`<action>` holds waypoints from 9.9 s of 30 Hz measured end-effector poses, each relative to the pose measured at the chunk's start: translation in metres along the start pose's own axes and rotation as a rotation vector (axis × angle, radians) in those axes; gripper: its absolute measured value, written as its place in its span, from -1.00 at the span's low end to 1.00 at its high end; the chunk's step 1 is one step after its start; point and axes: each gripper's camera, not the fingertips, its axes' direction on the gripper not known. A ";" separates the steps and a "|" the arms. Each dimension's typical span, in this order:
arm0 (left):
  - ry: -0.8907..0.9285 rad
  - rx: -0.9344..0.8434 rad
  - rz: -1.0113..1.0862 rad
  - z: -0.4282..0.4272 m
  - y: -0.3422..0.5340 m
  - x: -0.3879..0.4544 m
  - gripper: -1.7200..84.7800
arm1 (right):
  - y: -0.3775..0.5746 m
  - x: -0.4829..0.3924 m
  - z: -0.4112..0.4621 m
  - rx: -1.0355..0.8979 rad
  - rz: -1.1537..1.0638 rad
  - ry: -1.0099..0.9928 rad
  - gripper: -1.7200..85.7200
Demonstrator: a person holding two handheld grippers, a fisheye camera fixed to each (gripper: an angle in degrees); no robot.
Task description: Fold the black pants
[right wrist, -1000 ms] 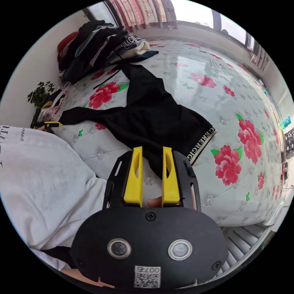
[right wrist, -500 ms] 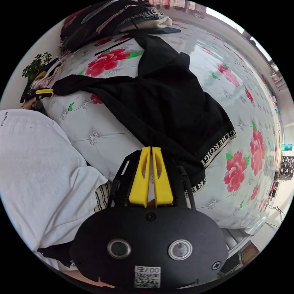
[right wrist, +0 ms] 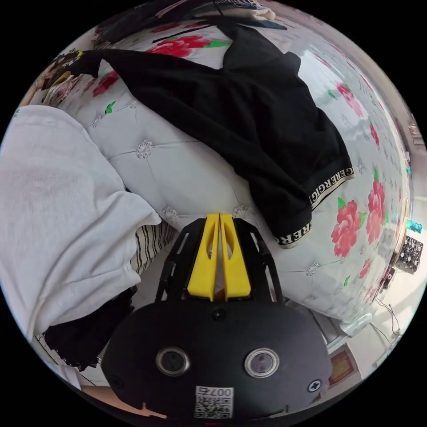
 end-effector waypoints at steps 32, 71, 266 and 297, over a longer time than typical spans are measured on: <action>-0.307 0.033 -0.297 0.096 0.035 -0.023 -0.98 | 0.095 0.092 -0.015 0.170 0.486 -0.146 -0.96; -0.511 0.130 -0.347 0.039 -0.005 -0.065 -0.97 | 0.056 0.089 -0.032 0.213 0.533 -0.110 -0.94; -0.363 0.002 -0.138 0.146 0.057 0.047 -0.98 | -0.152 -0.167 0.039 0.262 0.009 -0.126 -0.90; -0.426 -0.097 -0.183 0.119 0.063 0.000 -0.98 | -0.009 -0.081 -0.008 0.435 0.255 -0.321 -0.82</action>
